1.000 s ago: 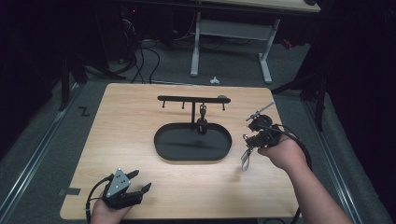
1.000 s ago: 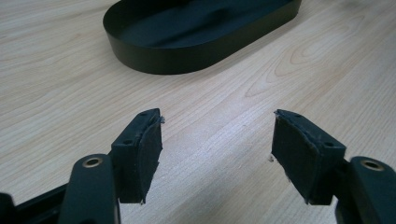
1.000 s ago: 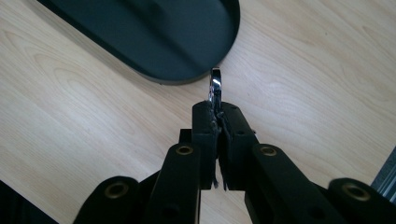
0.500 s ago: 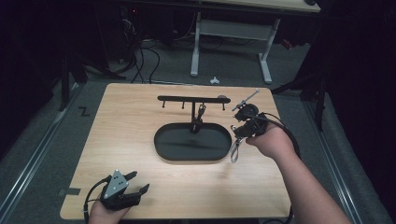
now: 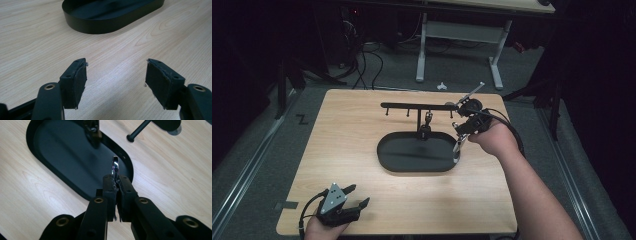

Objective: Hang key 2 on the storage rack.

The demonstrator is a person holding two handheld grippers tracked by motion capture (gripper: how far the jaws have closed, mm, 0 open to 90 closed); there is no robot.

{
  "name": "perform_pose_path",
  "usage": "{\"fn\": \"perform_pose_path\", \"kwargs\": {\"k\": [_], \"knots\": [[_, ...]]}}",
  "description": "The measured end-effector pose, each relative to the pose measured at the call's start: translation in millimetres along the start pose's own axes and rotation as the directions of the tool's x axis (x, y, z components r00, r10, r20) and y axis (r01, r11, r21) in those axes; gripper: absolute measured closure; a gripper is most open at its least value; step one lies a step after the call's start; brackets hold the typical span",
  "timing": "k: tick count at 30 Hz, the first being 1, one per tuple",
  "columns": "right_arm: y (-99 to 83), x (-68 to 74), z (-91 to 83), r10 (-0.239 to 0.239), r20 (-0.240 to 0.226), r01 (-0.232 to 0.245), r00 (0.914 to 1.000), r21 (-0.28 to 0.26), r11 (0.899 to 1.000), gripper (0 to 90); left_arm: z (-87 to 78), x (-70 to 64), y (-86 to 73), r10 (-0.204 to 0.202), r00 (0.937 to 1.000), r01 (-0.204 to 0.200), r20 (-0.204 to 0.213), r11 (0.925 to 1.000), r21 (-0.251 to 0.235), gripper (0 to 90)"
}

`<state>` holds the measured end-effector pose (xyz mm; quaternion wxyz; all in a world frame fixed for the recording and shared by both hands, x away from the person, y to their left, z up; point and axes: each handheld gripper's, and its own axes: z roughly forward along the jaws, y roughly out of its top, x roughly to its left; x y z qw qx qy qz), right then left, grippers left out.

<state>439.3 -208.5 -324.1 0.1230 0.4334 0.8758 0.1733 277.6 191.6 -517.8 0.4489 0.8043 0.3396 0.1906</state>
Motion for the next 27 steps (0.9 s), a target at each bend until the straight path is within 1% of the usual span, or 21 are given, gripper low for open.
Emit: {"fn": "perform_pose_path", "kwargs": {"k": [6, 8, 9, 10, 14, 15, 18, 19, 20, 21, 23, 24, 26, 27], "knots": [[10.3, -1.8, 3.1, -0.004, -0.005, 0.004, 1.0000, -0.007, 1.000, 86.0, -0.2, 0.3, -0.7, -0.001, 1.0000, 0.001, -0.004, 1.0000, -0.004, 33.7], [13.1, -1.8, 4.7, -0.005, -0.003, 0.005, 1.0000, -0.001, 1.000, 86.0, -0.4, 0.5, -0.8, -0.002, 1.0000, 0.002, -0.003, 1.0000, -0.004, 33.7], [14.6, -2.4, 5.0, -0.013, 0.005, 0.013, 0.9999, -0.002, 1.000, 86.0, -1.0, 0.7, -0.8, -0.002, 1.0000, 0.002, -0.003, 1.0000, -0.003, 33.7], [16.0, -2.9, 5.1, -0.004, 0.003, 0.004, 1.0000, -0.005, 1.000, 86.0, -1.3, 0.8, -0.7, -0.001, 1.0000, 0.001, -0.003, 1.0000, -0.002, 33.7], [19.8, -7.3, 6.6, 0.000, 0.001, 0.000, 1.0000, -0.001, 1.000, 86.0, -1.3, 0.8, -0.6, -0.002, 1.0000, 0.002, -0.002, 1.0000, -0.003, 33.7], [21.5, -9.9, 8.2, 0.008, -0.010, -0.008, 0.9999, -0.002, 1.000, 85.9, -1.2, 1.1, -0.7, -0.001, 1.0000, 0.001, -0.002, 1.0000, -0.001, 33.7], [21.9, -12.8, 10.5, 0.018, -0.008, -0.018, 0.9998, 0.001, 1.000, 85.8, -1.1, 1.3, -0.8, -0.003, 1.0000, 0.003, -0.001, 1.0000, -0.002, 33.7], [21.5, -16.0, 12.2, 0.024, -0.019, -0.024, 0.9995, -0.003, 1.000, 85.6, -1.3, 1.4, -0.8, -0.002, 1.0000, 0.002, -0.001, 1.0000, -0.001, 33.7], [21.5, -16.0, 12.2, 0.024, -0.019, -0.024, 0.9995, -0.003, 1.000, 85.6, -1.2, 1.3, -1.0, -0.004, 1.0000, 0.004, 0.000, 1.0000, -0.003, 33.7], [21.7, -17.8, 13.5, 0.027, -0.018, -0.027, 0.9995, -0.013, 1.000, 85.6, -1.1, 1.5, -1.3, -0.004, 1.0000, 0.004, 0.004, 1.0000, 0.002, 33.6], [22.1, -18.4, 15.9, 0.022, -0.011, -0.022, 0.9997, -0.015, 1.000, 85.4, -0.4, 1.2, -1.6, -0.006, 1.0000, 0.006, 0.002, 1.0000, 0.000, 33.7], [22.1, -18.6, 17.2, 0.027, -0.010, -0.028, 0.9996, -0.018, 0.999, 85.1, -0.4, 1.1, -1.5, -0.005, 1.0000, 0.005, 0.002, 1.0000, 0.000, 33.6], [22.3, -19.3, 18.0, 0.022, -0.002, -0.022, 0.9998, -0.021, 1.000, 84.5, -0.4, 1.1, -1.4, -0.004, 1.0000, 0.004, 0.002, 1.0000, 0.000, 33.6], [22.3, -20.6, 20.5, 0.006, 0.012, -0.006, 0.9999, -0.032, 0.999, 83.5, -0.3, 1.3, -1.6, -0.006, 1.0000, 0.006, 0.003, 1.0000, -0.001, 33.7]]}}
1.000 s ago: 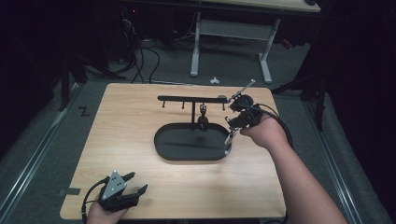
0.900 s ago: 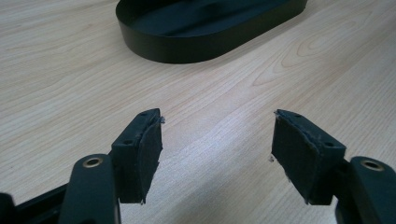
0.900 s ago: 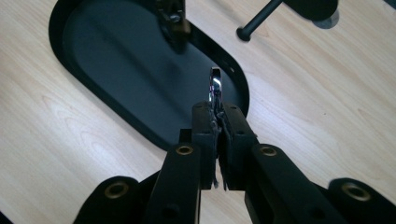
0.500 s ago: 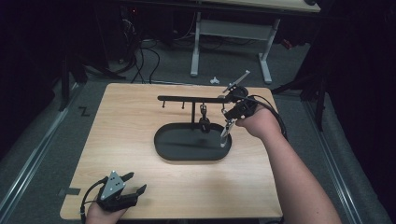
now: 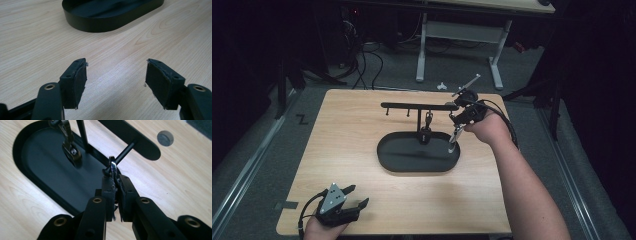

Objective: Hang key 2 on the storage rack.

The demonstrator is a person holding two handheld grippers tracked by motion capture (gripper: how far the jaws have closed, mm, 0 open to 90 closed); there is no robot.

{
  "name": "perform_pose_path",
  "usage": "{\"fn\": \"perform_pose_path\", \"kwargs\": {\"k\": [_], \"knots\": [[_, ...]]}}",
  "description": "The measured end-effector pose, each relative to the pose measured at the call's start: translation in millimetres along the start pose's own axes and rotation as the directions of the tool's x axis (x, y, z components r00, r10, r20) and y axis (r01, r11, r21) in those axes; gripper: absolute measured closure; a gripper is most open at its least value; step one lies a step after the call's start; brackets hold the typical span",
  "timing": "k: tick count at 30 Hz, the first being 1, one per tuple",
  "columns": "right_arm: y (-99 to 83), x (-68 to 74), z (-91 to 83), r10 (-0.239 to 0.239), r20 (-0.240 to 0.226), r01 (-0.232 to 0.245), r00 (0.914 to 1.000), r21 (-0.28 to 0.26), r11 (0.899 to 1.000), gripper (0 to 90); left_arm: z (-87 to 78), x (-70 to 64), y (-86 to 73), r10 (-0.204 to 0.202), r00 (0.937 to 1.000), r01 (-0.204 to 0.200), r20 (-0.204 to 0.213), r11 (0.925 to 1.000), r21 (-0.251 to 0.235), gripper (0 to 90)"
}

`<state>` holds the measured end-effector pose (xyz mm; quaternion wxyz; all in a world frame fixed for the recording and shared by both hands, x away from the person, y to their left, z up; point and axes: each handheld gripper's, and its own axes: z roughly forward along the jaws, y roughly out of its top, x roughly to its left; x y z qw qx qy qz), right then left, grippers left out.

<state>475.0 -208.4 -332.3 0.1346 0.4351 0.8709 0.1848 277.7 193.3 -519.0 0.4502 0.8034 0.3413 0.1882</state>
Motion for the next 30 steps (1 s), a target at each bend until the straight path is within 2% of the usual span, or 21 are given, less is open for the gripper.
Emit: {"fn": "perform_pose_path", "kwargs": {"k": [1, 3, 6, 13, 15, 17, 25, 30], "knots": [[0.0, 0.0, 0.0, 0.000, 0.000, 0.000, 1.0000, 0.000, 1.000, 83.5, 0.0, 0.0, 0.0, 0.000, 1.0000, 0.000, 0.000, 1.0000, 0.000, 33.6], [0.0, -0.4, 2.8, -0.006, 0.035, 0.006, 0.9994, 0.005, 1.000, 80.3, 0.6, 0.4, -0.4, -0.001, 1.0000, 0.001, 0.002, 1.0000, 0.005, 33.6], [-1.7, -3.7, 6.5, 0.009, 0.061, -0.010, 0.9981, 0.013, 1.000, 76.9, 0.7, 0.1, -0.2, 0.001, 1.0000, -0.001, 0.004, 1.0000, 0.006, 33.6], [-10.8, -6.1, 13.2, 0.038, 0.060, -0.039, 0.9975, 0.020, 0.999, 71.3, 0.3, 0.1, 0.0, 0.000, 1.0000, 0.000, 0.004, 1.0000, 0.007, 33.6], [-17.8, -6.3, 17.4, 0.048, 0.060, -0.049, 0.9970, 0.020, 0.999, 65.7, 0.3, -0.1, -0.1, 0.006, 1.0000, -0.006, 0.005, 0.9999, 0.012, 33.6], [-20.7, -6.2, 19.3, 0.053, 0.062, -0.054, 0.9967, 0.018, 0.998, 64.3, 0.4, -0.3, -0.1, 0.006, 1.0000, -0.006, 0.005, 0.9999, 0.013, 33.6], [-44.5, -5.0, 32.4, 0.076, 0.047, -0.077, 0.9959, 0.018, 0.997, 56.2, 1.9, -1.1, 0.1, 0.007, 1.0000, -0.007, 0.001, 0.9998, 0.018, 33.4], [-66.8, -3.6, 42.3, 0.095, 0.042, -0.096, 0.9946, 0.018, 0.995, 50.8, 2.9, -1.8, 0.7, 0.009, 1.0000, -0.009, 0.001, 0.9997, 0.021, 33.4]]}}
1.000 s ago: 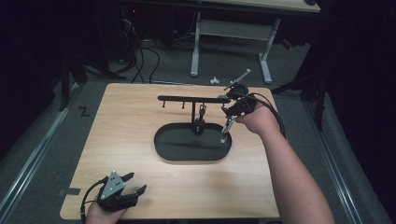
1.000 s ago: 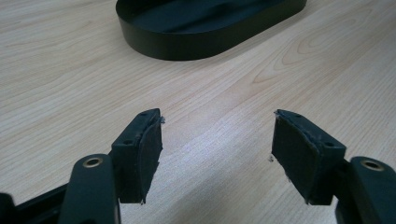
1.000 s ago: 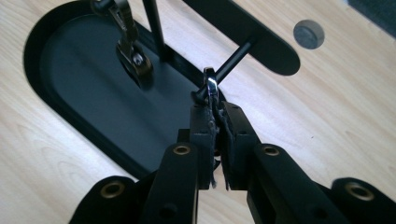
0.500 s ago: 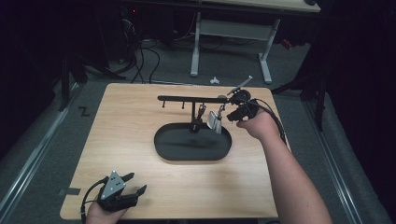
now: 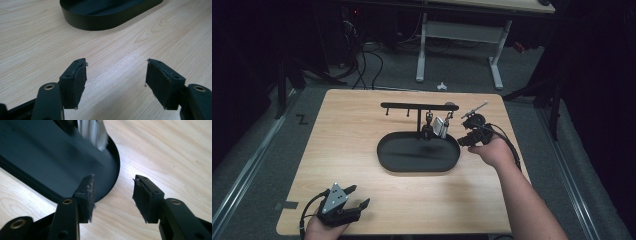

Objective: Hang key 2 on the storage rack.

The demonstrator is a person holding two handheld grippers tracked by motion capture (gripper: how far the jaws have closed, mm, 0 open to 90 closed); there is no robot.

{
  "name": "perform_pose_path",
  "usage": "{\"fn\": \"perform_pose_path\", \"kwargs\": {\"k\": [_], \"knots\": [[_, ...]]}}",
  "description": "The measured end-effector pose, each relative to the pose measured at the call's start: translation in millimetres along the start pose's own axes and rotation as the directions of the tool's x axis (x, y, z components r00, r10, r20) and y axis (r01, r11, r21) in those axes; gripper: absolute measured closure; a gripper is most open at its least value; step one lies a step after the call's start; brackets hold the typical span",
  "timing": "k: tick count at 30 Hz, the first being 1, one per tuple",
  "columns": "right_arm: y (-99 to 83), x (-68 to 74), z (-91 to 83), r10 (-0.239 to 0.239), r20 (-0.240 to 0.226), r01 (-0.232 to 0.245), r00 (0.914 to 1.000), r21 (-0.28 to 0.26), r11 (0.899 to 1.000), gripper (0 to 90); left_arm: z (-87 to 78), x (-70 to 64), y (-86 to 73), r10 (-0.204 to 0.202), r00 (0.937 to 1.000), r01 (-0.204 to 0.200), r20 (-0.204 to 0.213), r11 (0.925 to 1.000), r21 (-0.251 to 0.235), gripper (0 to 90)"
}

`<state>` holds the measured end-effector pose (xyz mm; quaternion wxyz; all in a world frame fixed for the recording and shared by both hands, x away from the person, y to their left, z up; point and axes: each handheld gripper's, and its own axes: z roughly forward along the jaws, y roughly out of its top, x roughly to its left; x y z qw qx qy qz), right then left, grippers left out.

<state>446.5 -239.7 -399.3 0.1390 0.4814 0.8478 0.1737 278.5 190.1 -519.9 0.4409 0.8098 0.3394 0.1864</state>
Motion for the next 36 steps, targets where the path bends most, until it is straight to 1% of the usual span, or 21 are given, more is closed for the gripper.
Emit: {"fn": "perform_pose_path", "kwargs": {"k": [2, 3, 4, 6, 7, 9, 11, 12, 15, 16, 18, 19, 22, 23, 27, 28, 29, 30, 33, 35, 36], "knots": [[-8.0, 0.0, 2.8, 0.007, -0.003, -0.007, 1.0000, -0.002, 1.000, 48.1, 0.5, -0.2, -0.1, -0.001, 1.0000, 0.001, 0.000, 1.0000, -0.001, 33.3], [-8.0, 0.0, 2.8, 0.007, -0.003, -0.007, 1.0000, -0.002, 1.000, 48.1, 0.5, -0.2, -0.1, -0.001, 1.0000, 0.001, 0.000, 1.0000, -0.001, 33.2], [-16.3, 0.0, 5.0, 0.018, 0.003, -0.018, 0.9998, -0.014, 1.000, 45.5, 0.7, -0.1, -0.1, 0.000, 1.0000, 0.000, 0.003, 1.0000, -0.001, 33.2], [-20.0, 0.7, 5.9, 0.023, 0.006, -0.023, 0.9997, -0.011, 1.000, 44.1, 1.0, -0.1, -0.2, 0.001, 1.0000, -0.001, 0.003, 1.0000, -0.001, 33.2], [-29.5, 2.4, 6.2, 0.036, -0.001, -0.036, 0.9994, -0.031, 0.999, 42.1, 1.6, 0.0, -0.2, 0.003, 1.0000, -0.003, 0.005, 1.0000, 0.005, 33.1], [-38.1, 3.9, 6.8, 0.036, -0.002, -0.036, 0.9994, -0.057, 0.998, 41.2, 2.0, -0.1, -0.2, 0.003, 1.0000, -0.003, 0.006, 1.0000, 0.008, 33.1], [-41.6, 4.4, 7.2, 0.041, -0.005, -0.041, 0.9992, -0.060, 0.997, 40.5, 2.3, -0.4, -0.3, 0.003, 1.0000, -0.003, 0.005, 1.0000, 0.007, 33.1], [-54.4, 6.5, 9.3, 0.048, -0.007, -0.048, 0.9988, -0.079, 0.996, 39.5, 2.8, -0.9, -0.4, 0.003, 1.0000, -0.004, 0.003, 1.0000, 0.007, 33.1], [-70.3, 8.0, 11.7, 0.060, -0.005, -0.060, 0.9982, -0.118, 0.991, 38.4, 3.2, -1.1, -0.4, 0.004, 1.0000, -0.004, 0.003, 0.9999, 0.012, 33.0], [-70.3, 8.0, 11.7, 0.060, -0.005, -0.060, 0.9982, -0.118, 0.991, 38.4, 3.2, -1.1, -0.4, 0.004, 1.0000, -0.004, 0.003, 0.9999, 0.012, 33.0], [-83.0, 8.8, 13.6, 0.071, -0.005, -0.071, 0.9974, -0.147, 0.986, 37.7, 3.7, -1.3, -0.7, 0.004, 1.0000, -0.004, 0.003, 0.9999, 0.016, 33.0], [-97.6, 10.9, 16.9, 0.079, 0.016, -0.076, 0.9967, -0.170, 0.982, 34.9, 4.0, -1.2, -0.7, 0.007, 1.0000, -0.007, 0.003, 0.9998, 0.020, 33.0], [-115.4, 12.4, 20.9, 0.082, 0.033, -0.074, 0.9961, -0.207, 0.976, 33.7, 4.6, -1.1, -1.2, 0.005, 1.0000, -0.005, -0.001, 0.9998, 0.019, 33.0], [-121.5, 13.5, 21.5, 0.092, 0.037, -0.082, 0.9951, -0.216, 0.973, 33.7, 4.6, -1.1, -1.2, 0.005, 1.0000, -0.005, -0.001, 0.9998, 0.019, 33.0], [-144.3, 18.2, 23.5, 0.091, 0.048, -0.075, 0.9947, -0.268, 0.961, 32.8, 4.8, -0.7, -1.6, 0.002, 1.0000, -0.002, -0.006, 0.9998, 0.022, 32.9], [-147.8, 19.0, 23.9, 0.093, 0.045, -0.077, 0.9947, -0.277, 0.958, 32.9, 4.9, -0.7, -1.7, 0.001, 1.0000, -0.001, -0.007, 0.9998, 0.022, 32.9], [-147.8, 19.0, 23.9, 0.093, 0.045, -0.077, 0.9947, -0.277, 0.958, 32.9, 5.2, -0.8, -1.6, 0.002, 1.0000, -0.002, -0.006, 0.9997, 0.024, 32.9], [-158.3, 21.6, 24.8, 0.103, 0.030, -0.090, 0.9943, -0.295, 0.951, 34.3, 5.7, -1.6, -0.9, 0.006, 1.0000, -0.005, -0.006, 0.9997, 0.023, 32.9], [-170.4, 25.3, 25.9, 0.123, 0.012, -0.113, 0.9923, -0.321, 0.940, 31.5, 5.7, -3.4, 0.7, 0.018, 0.9998, -0.018, -0.009, 0.9996, 0.020, 32.7], [-179.8, 28.8, 27.4, 0.125, 0.007, -0.115, 0.9922, -0.341, 0.933, 28.6, 6.0, -4.0, 1.1, 0.016, 0.9999, -0.016, -0.007, 0.9996, 0.024, 32.5], [-185.7, 30.8, 28.6, 0.134, 0.012, -0.120, 0.9910, -0.360, 0.925, 27.6, 6.5, -4.6, 1.2, 0.015, 0.9998, -0.014, -0.012, 0.9995, 0.029, 32.2]]}}
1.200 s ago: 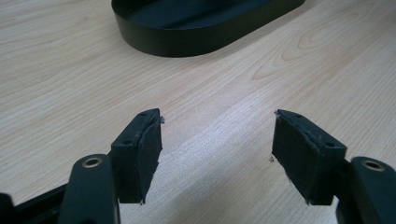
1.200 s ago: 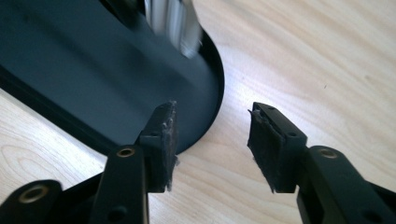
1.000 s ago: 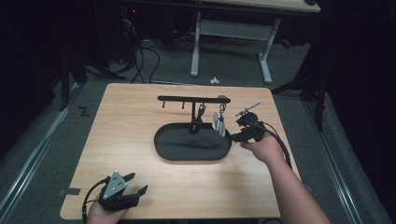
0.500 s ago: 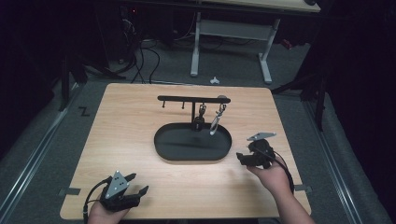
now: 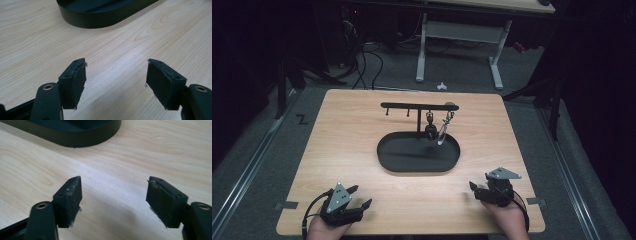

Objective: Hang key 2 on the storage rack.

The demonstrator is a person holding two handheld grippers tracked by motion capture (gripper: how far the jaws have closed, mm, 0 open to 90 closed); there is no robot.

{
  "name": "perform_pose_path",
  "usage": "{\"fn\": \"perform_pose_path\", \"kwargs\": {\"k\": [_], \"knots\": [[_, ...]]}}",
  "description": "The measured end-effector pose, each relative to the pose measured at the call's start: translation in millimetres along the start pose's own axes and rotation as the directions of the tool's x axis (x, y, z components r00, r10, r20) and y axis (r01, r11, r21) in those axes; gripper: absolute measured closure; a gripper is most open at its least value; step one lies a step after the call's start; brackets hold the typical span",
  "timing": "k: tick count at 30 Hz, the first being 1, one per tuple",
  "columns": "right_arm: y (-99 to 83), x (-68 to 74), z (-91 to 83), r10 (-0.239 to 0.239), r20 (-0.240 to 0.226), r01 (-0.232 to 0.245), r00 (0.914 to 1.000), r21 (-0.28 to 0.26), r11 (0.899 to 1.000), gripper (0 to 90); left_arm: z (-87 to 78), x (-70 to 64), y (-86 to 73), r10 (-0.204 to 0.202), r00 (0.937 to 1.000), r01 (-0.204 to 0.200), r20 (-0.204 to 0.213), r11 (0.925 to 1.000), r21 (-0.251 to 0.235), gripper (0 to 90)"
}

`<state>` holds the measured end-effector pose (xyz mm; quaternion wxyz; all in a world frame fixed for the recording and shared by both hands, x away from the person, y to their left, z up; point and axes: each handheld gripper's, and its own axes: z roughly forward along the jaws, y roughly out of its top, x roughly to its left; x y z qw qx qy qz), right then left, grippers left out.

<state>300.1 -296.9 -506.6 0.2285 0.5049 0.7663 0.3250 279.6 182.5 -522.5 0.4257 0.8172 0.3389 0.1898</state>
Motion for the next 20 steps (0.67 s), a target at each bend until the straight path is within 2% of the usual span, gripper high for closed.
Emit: {"fn": "perform_pose_path", "kwargs": {"k": [1, 2, 3, 4, 5, 7, 11, 12, 17, 20], "knots": [[0.0, 0.0, 0.0, 0.000, 0.000, 0.000, 1.0000, 0.000, 1.000, 27.6, 0.0, 0.0, 0.0, 0.000, 1.0000, 0.000, 0.000, 1.0000, 0.000, 31.7], [-16.5, 0.5, -3.0, 0.026, 0.011, -0.026, 0.9996, -0.058, 0.998, 26.5, -1.9, -0.7, 0.9, -0.010, 0.9996, 0.010, -0.024, 0.9999, 0.001, 31.5], [-25.1, -0.7, -4.1, 0.075, -0.024, -0.076, 0.9969, -0.060, 0.995, 25.1, -3.0, -0.6, 1.4, -0.018, 0.9994, 0.018, -0.030, 0.9998, -0.005, 31.4], [-25.1, -0.7, -4.1, 0.075, -0.024, -0.076, 0.9969, -0.060, 0.995, 25.1, -3.0, -0.6, 1.4, -0.018, 0.9994, 0.018, -0.030, 0.9998, -0.005, 31.4], [-26.1, -2.6, -4.6, 0.088, -0.056, -0.091, 0.9945, -0.041, 0.995, 22.0, -4.3, -0.5, 2.2, -0.029, 0.9988, 0.028, -0.039, 0.9995, -0.013, 31.4], [-28.6, -6.4, -9.3, 0.074, -0.047, -0.077, 0.9961, -0.066, 0.995, 20.9, -5.8, -0.8, 4.0, -0.040, 0.9972, 0.038, -0.064, 0.9990, -0.023, 30.5], [-30.5, -10.2, -7.8, 0.099, -0.059, -0.103, 0.9933, -0.066, 0.993, 19.6, -3.7, -0.4, 4.7, -0.043, 0.9960, 0.041, -0.079, 0.9989, -0.021, 30.1], [-31.4, -11.3, -6.7, 0.090, -0.059, -0.093, 0.9942, -0.066, 0.993, 19.6, -2.7, -0.1, 4.2, -0.040, 0.9961, 0.039, -0.078, 0.9991, -0.014, 30.0], [-32.1, -10.3, -4.8, 0.109, -0.054, -0.112, 0.9926, -0.057, 0.992, 19.6, -1.5, 3.6, 1.1, -0.045, 0.9960, 0.045, -0.077, 0.9990, -0.004, 29.1], [-29.1, -6.9, -3.6, 0.086, -0.035, -0.088, 0.9957, -0.063, 0.994, 19.7, -4.7, 7.2, -0.8, -0.048, 0.9955, 0.047, -0.082, 0.9988, -0.011, 28.9]]}}
